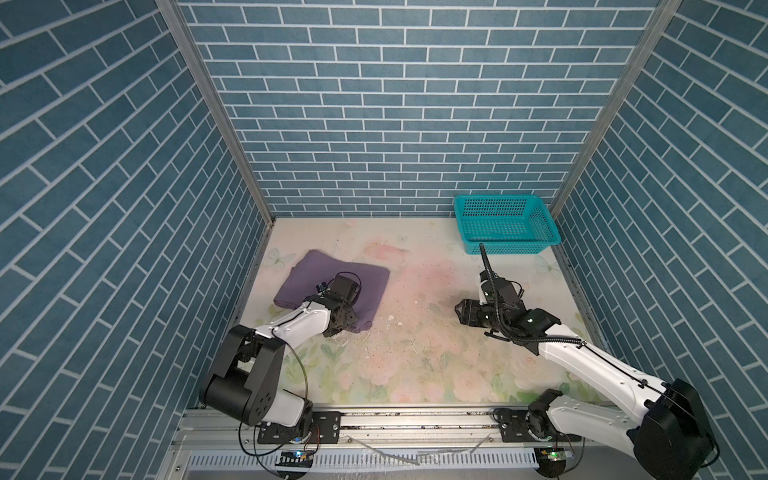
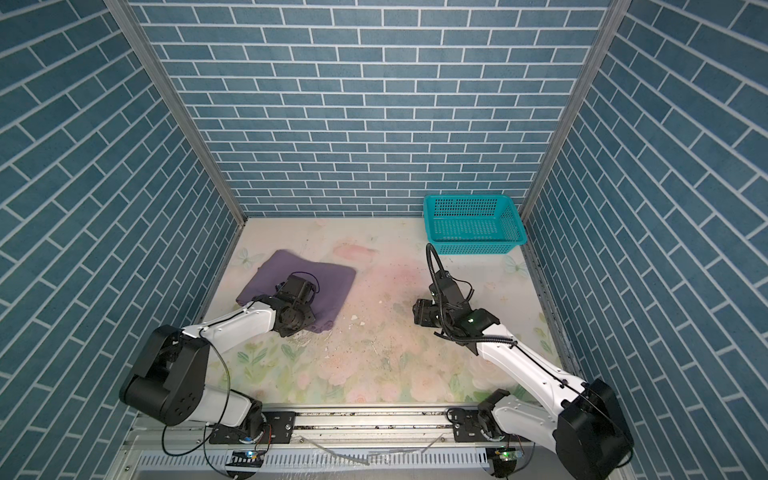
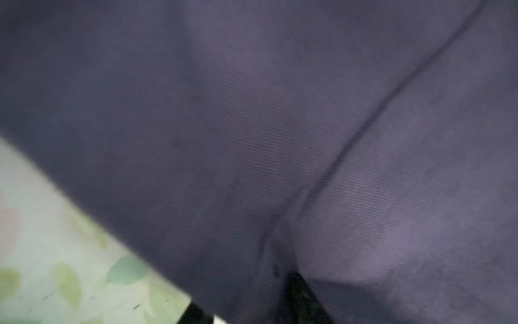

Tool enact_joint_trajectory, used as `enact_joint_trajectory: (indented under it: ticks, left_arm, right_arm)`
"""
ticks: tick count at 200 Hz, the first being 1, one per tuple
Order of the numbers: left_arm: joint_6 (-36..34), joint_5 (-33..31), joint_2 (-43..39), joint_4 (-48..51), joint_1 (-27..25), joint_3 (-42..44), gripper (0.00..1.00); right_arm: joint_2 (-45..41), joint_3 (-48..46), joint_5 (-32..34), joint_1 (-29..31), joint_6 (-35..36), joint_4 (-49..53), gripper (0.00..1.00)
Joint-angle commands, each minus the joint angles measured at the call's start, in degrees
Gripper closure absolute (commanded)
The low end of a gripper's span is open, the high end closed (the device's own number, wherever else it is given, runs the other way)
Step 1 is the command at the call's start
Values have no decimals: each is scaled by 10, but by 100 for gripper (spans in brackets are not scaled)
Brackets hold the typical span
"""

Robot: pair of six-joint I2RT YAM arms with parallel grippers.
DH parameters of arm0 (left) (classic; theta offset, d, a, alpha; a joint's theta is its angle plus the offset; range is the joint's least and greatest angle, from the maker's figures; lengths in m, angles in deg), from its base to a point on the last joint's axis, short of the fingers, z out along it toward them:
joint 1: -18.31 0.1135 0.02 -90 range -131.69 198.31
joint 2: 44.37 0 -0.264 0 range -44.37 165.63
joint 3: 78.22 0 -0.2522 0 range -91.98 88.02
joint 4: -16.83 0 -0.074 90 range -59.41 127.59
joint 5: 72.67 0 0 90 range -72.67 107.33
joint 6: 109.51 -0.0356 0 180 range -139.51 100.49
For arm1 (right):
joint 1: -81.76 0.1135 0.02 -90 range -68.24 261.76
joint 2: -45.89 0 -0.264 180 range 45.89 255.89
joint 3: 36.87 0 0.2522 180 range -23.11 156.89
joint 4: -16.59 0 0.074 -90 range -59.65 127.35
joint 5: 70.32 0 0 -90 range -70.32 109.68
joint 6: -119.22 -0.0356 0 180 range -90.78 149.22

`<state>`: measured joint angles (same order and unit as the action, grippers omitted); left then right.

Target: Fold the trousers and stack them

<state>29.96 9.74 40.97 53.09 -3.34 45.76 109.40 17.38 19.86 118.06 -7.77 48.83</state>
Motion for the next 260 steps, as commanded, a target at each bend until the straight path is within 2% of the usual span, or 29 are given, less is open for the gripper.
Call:
enact_joint_trajectory:
  ticks: [1,16,54,79,121,138,170,207,229,240,252,260]
  left_arm:
    - [6,22,44,-35,-5,-4,73]
    - [10,23,71,-48,-5,-11,82]
    - [-2,22,137,-70,21,-64,87]
    - [-14,38,190,-80,63,-122,88]
    - [-54,51,300,-57,118,-267,88]
    - [-58,78,331,-71,145,-300,88]
    - [-69,70,378,-42,162,-379,89]
    - [-51,80,402,-48,187,-411,88]
    - [-42,89,402,-54,196,-417,86]
    - [-44,97,402,-57,196,-421,81]
    - [-42,111,398,-60,196,-424,67]
    - [-40,124,384,-79,195,-411,51]
  right_arm:
    - [-1,-10,5,-2,7,8,33]
    - [11,-4,6,-2,9,8,33]
    - [54,24,9,-3,24,22,33]
    - [73,38,18,-5,31,24,34]
    - [101,53,24,-21,38,21,34]
    - [115,57,21,-29,40,20,34]
    - [148,67,3,-49,45,13,35]
    - [169,73,-15,-64,46,6,37]
    - [169,67,-21,-71,46,2,37]
    - [168,65,-23,-75,46,0,37]
    - [167,64,-28,-78,45,0,36]
    - [164,65,-30,-79,45,1,36]
